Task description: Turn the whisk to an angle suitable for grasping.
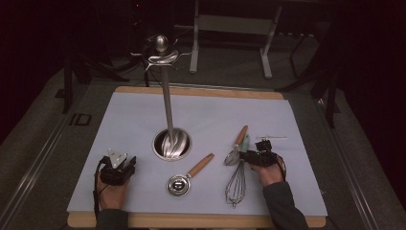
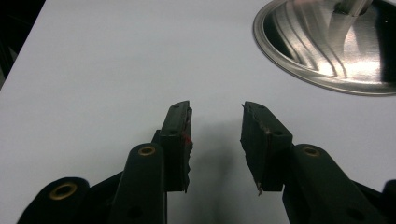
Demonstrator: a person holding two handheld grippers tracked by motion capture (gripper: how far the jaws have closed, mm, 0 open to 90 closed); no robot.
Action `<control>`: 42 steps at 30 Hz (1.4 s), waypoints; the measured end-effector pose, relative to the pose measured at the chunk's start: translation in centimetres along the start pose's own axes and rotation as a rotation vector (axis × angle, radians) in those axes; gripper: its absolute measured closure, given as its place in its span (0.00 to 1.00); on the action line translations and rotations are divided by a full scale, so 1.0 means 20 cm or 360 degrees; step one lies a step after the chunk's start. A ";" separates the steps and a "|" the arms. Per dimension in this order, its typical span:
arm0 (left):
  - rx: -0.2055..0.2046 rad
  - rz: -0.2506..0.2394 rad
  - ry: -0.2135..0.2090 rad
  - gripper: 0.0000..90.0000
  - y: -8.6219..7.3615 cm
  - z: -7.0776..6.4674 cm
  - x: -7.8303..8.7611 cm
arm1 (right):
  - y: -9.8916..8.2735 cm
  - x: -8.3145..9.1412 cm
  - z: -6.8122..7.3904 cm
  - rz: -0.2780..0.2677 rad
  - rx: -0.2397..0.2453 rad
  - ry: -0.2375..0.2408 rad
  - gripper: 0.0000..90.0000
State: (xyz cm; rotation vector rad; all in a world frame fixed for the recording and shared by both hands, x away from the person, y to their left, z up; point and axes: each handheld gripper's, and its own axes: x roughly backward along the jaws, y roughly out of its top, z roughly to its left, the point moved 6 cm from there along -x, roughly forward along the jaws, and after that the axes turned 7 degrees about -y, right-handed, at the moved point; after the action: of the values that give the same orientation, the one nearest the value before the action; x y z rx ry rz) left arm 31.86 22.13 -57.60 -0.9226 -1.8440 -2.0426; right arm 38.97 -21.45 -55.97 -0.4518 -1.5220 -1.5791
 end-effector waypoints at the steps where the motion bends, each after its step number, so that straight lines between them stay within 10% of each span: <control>1: 0.0000 0.0000 0.0001 0.70 0.00 0.00 0.00 | 0.00 0.00 0.00 -0.0002 -0.0003 -0.0001 0.62; 42: -0.0007 0.0003 0.0003 0.69 0.00 0.00 0.00 | 0.02 0.06 -0.11 0.0333 0.0287 -0.0139 0.73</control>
State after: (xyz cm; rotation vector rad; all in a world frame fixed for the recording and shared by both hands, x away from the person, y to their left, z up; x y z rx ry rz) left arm 31.86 22.08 -57.62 -0.9228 -1.8379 -2.0467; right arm 39.26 -23.76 -55.23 -0.5638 -1.6104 -1.2637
